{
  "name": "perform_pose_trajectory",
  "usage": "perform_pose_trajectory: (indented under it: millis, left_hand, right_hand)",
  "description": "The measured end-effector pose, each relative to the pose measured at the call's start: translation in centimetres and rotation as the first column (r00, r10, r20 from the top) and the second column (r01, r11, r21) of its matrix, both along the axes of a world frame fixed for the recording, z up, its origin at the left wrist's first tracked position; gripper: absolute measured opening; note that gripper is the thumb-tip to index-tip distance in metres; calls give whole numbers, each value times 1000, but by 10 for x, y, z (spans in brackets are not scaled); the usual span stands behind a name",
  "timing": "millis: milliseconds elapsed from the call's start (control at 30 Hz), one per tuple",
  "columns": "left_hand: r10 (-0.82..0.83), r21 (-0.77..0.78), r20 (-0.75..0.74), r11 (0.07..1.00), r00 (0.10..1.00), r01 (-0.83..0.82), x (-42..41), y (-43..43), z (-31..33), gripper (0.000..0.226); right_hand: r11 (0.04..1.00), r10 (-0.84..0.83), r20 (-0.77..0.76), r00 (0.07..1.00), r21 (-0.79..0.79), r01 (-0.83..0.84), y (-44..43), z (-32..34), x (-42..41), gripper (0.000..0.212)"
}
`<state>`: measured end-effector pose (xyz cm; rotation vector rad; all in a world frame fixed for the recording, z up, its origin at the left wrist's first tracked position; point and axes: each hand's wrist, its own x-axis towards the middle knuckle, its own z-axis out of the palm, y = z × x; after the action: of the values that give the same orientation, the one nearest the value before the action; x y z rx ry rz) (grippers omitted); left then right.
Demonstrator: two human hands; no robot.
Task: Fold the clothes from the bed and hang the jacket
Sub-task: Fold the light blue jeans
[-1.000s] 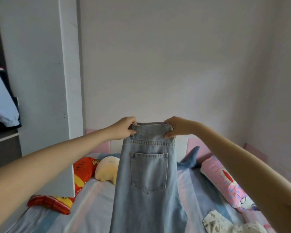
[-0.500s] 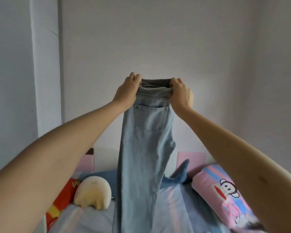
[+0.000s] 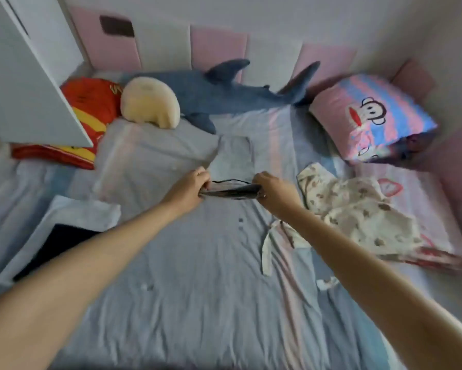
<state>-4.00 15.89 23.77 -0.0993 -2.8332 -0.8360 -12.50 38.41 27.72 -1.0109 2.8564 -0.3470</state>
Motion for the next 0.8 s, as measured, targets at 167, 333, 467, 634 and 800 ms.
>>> perform_pose_trajectory:
  millis: [167, 333, 467, 634, 800]
  left_hand:
    - [0, 45, 370, 999, 929, -18, 114, 31, -202, 30]
    - [58, 69, 457, 992, 887, -101, 207, 68, -291, 36]
    - [78, 76, 519, 988, 851, -136, 264, 90, -345, 43]
    - [82, -59, 844, 996, 530, -60, 260, 86, -382, 17]
    - [268, 89, 547, 923, 793, -374, 207, 60, -424, 45]
  right_hand:
    - [930, 38, 387, 921, 324, -175, 6, -199, 97, 21]
    - [833, 83, 599, 796, 396, -385, 25, -299, 173, 30]
    - [825, 0, 727, 687, 388, -411, 48, -361, 230, 31]
    - [895, -127, 861, 492, 313, -317, 70, -416, 215, 25]
    - [813, -480, 489, 729, -64, 578, 54, -453, 105, 39]
